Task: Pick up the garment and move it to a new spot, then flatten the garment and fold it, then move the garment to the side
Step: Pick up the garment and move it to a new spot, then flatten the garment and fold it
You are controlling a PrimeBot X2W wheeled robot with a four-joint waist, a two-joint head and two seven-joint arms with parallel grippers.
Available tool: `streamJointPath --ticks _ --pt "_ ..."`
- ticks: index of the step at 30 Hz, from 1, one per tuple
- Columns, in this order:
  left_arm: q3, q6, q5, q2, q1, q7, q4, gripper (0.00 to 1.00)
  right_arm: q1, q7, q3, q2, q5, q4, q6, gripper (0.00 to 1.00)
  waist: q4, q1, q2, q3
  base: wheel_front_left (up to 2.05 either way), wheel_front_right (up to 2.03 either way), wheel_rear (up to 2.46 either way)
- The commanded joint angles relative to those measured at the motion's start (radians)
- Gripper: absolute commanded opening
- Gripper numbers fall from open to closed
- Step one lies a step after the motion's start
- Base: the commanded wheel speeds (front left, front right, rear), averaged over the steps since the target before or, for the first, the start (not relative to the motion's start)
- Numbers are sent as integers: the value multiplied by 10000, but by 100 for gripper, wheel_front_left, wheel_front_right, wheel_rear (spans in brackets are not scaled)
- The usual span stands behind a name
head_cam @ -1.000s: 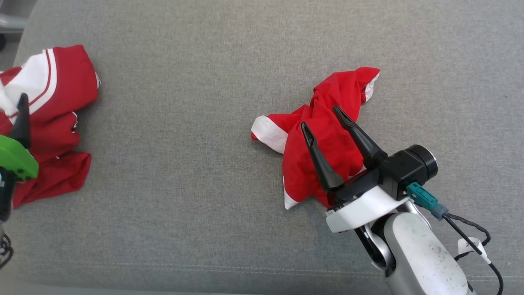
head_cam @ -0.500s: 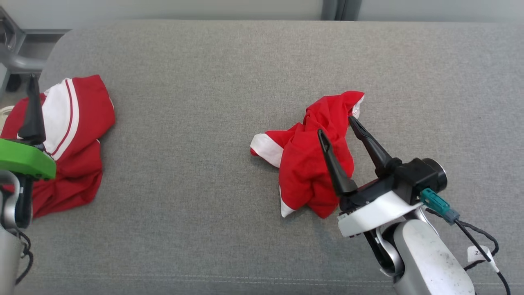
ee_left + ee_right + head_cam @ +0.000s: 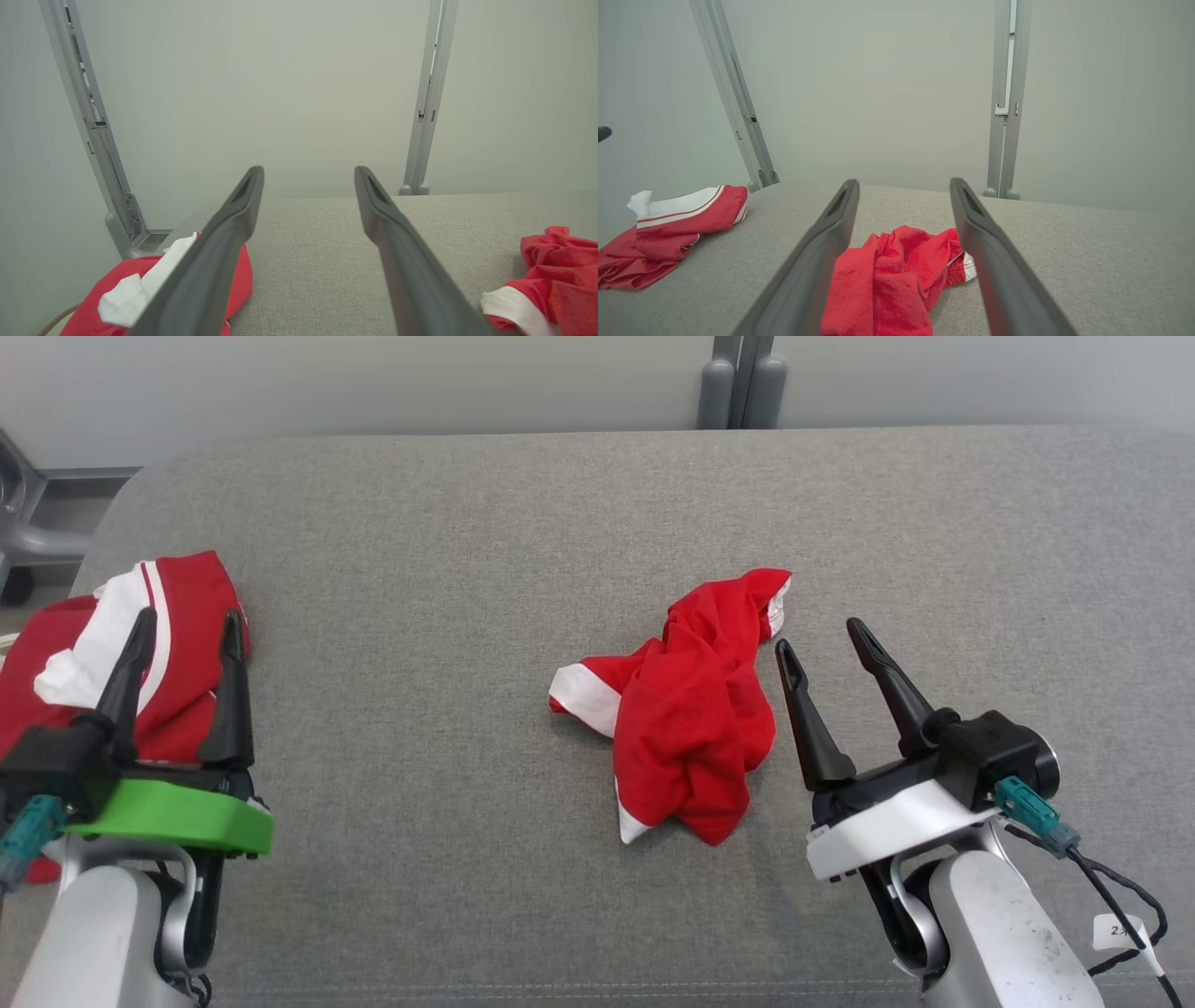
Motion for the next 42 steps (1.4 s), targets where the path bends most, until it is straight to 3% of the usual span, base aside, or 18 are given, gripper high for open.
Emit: streamJointPath --ticks 1,8,23,33,42 --pt "82 93 244 -227 416 -17 -235 100 176 -9 -73 -32 -60 64 -1 100 -241 0 0 -191 0 0 0" --pt "377 218 777 -894 1465 -17 -748 100 415 88 -232 -32 -113 206 -3 100 -741 0 0 -437 0 0 0" --pt "662 -329 1424 -2381 2450 -17 -435 100 1091 302 -944 -31 -283 212 -1 100 -1236 0 0 -666 0 0 0" --pt "932 -622 1876 -2670 2359 -17 -175 100 1119 278 -994 -33 -126 141 -3 100 -1285 0 0 -644 0 0 0" --pt "-81 -948 1643 -2380 960 -17 1012 100 707 190 -528 -34 62 207 -3 100 -1707 0 0 -198 0 0 0"
